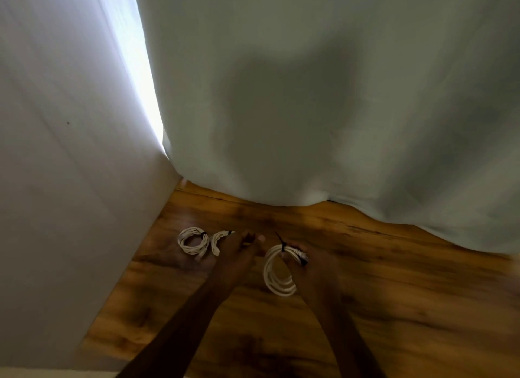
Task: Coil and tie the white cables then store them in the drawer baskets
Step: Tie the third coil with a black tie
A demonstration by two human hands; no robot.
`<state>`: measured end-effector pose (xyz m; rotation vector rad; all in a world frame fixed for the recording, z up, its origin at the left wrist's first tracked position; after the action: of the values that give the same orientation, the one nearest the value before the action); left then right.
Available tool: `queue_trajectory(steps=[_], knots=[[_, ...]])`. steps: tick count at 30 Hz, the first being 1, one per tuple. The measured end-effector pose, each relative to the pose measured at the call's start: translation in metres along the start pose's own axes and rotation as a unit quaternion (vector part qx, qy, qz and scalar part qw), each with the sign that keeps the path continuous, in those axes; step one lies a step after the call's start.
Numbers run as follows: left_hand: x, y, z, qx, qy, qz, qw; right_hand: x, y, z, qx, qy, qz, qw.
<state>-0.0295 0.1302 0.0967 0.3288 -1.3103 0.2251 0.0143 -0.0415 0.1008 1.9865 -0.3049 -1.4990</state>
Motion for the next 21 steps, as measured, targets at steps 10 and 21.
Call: queue_trajectory(steps=[10, 21], knots=[[-0.093, 0.084, -0.018, 0.057, 0.095, -0.104, 0.988, 0.022, -0.074, -0.019, -0.121, -0.076, -0.011, 0.99], [-0.131, 0.153, -0.07, 0.237, 0.18, -0.113, 0.948, 0.044, -0.133, -0.047, -0.052, -0.191, 0.003, 0.98]])
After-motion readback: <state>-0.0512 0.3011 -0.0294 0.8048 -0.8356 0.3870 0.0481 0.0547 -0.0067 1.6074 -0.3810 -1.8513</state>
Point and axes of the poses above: each hand's wrist, its own z-axis away from the middle knuckle, its own y-axis out of the back of the hand, x = y × z, the point moved 2 cm from there along -z, towards the middle knuckle, and after that the axes turned 2 degrees about -z, right-handed, at the moved point
